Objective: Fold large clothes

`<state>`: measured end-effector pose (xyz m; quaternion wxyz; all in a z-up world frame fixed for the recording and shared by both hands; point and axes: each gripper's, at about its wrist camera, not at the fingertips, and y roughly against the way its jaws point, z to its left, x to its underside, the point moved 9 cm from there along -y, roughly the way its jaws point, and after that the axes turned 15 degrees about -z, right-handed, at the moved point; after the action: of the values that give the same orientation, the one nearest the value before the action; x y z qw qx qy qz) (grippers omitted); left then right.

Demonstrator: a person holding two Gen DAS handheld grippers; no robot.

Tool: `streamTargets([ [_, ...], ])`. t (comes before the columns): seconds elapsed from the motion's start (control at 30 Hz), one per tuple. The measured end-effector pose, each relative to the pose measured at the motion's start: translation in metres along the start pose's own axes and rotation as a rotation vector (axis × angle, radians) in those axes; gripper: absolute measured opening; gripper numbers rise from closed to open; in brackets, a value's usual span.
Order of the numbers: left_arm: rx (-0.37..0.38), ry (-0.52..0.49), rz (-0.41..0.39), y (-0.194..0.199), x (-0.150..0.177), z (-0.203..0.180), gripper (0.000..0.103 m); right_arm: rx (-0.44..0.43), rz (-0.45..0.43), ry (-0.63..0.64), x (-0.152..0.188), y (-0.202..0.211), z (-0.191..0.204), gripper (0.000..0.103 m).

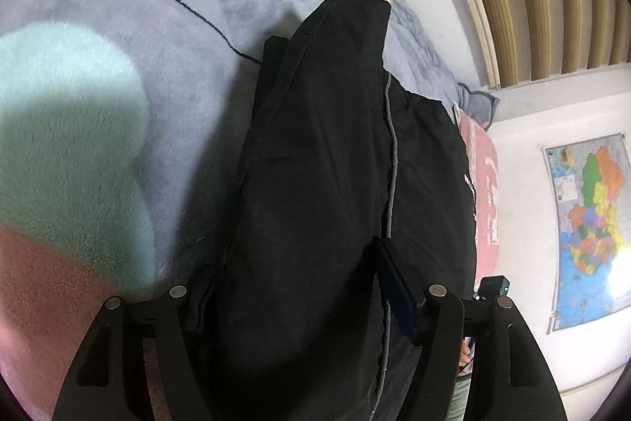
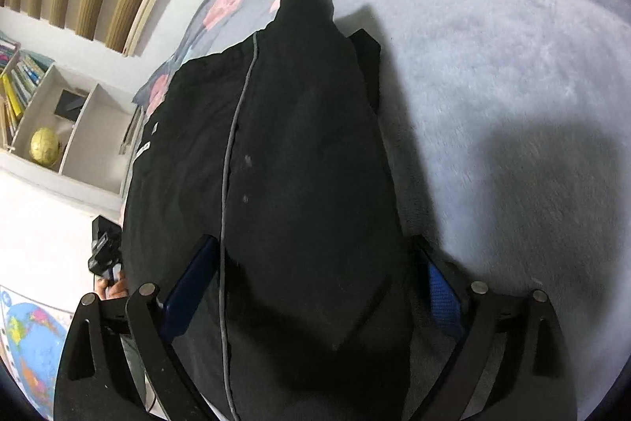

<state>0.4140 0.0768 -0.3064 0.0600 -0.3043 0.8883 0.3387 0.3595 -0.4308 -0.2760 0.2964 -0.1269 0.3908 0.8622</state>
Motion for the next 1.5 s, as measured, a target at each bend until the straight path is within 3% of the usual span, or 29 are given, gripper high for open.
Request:
streamTargets([
  [0.2,0.036,0.047,0.036,-0.015,0.001,0.000,0.072,-0.098,0.092,0.030,0.015,-0.019,0.015,0.095],
  [0.3,0.052,0.090,0.094,-0.023,0.005,-0.001,0.076,-0.128,0.104,0.042,0.015,-0.036,0.027,0.093],
  [0.4,0.060,0.111,0.082,-0.026,0.003,-0.005,0.077,-0.123,0.088,0.063,0.012,-0.046,0.036,0.090],
  [0.5,0.116,0.077,0.035,-0.010,0.005,-0.013,0.061,-0.138,0.066,0.071,0.012,-0.035,0.038,0.080],
  [0.6,0.220,0.112,0.023,-0.001,0.006,-0.015,0.060,-0.151,0.063,0.064,0.008,-0.034,0.037,0.079],
  [0.67,0.208,0.152,0.040,-0.010,0.008,-0.008,0.068,-0.139,0.068,0.076,0.006,-0.037,0.036,0.079],
  [0.77,0.152,0.125,0.045,-0.023,0.013,-0.009,0.070,-0.118,0.060,0.080,0.004,-0.040,0.038,0.079],
  [0.8,0.129,0.110,0.024,-0.024,0.012,-0.013,0.067,-0.105,0.052,0.083,0.003,-0.039,0.040,0.078],
  [0.83,0.098,0.069,-0.005,-0.021,0.013,-0.018,0.055,-0.087,0.036,0.103,0.003,-0.038,0.044,0.076],
  [0.9,0.068,-0.009,-0.059,-0.009,0.013,-0.029,0.038,-0.067,0.006,0.151,0.002,-0.033,0.056,0.062],
  [1.0,0.111,-0.116,-0.147,0.019,0.016,-0.067,0.032,-0.048,-0.044,0.232,0.000,-0.016,0.085,0.050],
  [1.23,0.194,-0.233,-0.229,0.086,0.030,-0.142,0.031,-0.094,-0.119,0.338,0.004,0.032,0.154,0.045],
  [1.5,0.246,-0.305,-0.325,0.172,0.035,-0.176,0.031,-0.149,-0.200,0.363,-0.003,0.074,0.210,0.045],
])
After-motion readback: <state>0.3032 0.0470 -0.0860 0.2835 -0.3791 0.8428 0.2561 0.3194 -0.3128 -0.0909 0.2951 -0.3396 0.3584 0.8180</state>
